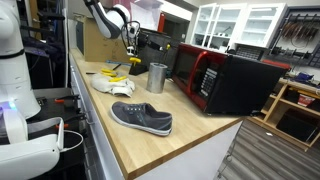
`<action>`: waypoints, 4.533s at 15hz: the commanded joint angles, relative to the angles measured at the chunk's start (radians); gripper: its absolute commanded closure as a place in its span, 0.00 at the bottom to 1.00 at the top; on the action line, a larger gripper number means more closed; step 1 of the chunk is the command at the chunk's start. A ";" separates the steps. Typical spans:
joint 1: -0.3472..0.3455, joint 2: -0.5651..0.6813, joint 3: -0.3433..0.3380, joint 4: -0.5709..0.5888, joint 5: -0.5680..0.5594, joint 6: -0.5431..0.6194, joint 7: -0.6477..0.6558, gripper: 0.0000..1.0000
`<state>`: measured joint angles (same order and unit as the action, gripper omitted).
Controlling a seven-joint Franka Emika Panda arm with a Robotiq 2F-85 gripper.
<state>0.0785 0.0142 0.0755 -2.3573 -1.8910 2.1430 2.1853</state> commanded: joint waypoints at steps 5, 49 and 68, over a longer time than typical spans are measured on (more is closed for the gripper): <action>0.001 0.010 0.009 -0.058 -0.117 -0.042 0.138 0.97; -0.050 -0.050 -0.160 0.552 1.824 -0.116 -2.233 0.00; -0.175 0.278 -0.099 0.727 1.868 -0.219 -2.969 0.00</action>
<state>-0.0700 0.2517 -0.0441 -1.6888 -0.0529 2.0017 -0.7216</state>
